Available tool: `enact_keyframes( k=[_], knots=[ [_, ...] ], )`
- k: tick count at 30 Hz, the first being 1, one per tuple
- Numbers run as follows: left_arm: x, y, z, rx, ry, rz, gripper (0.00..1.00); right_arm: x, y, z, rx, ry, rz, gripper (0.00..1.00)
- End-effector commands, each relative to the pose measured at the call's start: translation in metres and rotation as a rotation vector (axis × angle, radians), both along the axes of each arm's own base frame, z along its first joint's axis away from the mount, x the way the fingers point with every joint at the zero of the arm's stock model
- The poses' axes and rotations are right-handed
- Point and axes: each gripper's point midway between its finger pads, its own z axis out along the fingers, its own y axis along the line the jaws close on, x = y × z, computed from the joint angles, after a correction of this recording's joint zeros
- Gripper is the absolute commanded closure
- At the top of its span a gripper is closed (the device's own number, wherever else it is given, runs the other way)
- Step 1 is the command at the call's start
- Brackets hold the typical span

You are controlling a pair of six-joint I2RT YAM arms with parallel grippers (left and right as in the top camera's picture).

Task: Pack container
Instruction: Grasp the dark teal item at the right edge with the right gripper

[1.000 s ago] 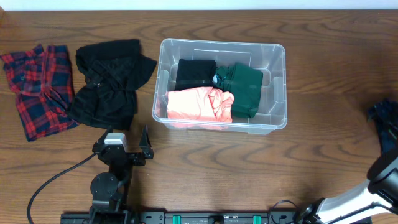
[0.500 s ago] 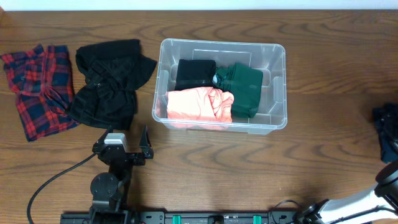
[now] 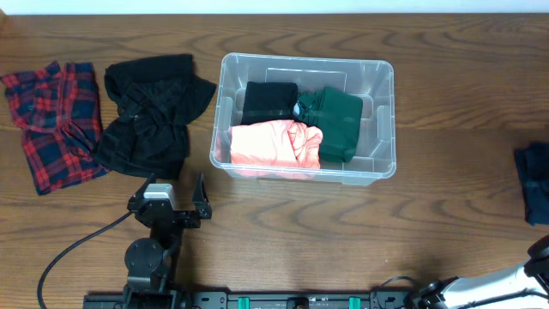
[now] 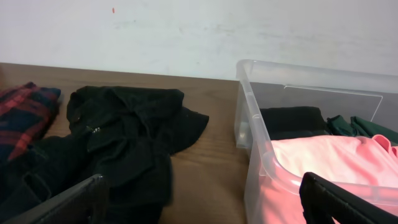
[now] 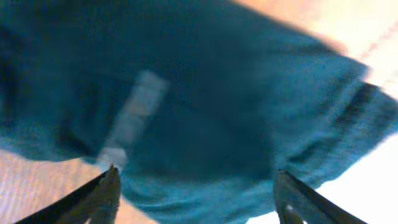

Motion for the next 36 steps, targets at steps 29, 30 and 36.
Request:
enact_keyframes(
  k=[29,30,36],
  knots=[
    [0.0,0.001,-0.018,0.004,0.043,0.01,0.02,-0.024,-0.033,-0.031,-0.026,-0.037,-0.083,0.35],
    [0.0,0.001,-0.018,0.004,0.043,0.01,0.02,-0.021,-0.033,-0.033,-0.026,-0.042,-0.069,0.36],
    [0.0,0.001,-0.018,0.004,0.043,0.01,0.02,-0.008,-0.028,-0.052,-0.01,-0.035,-0.032,0.4]
  ],
)
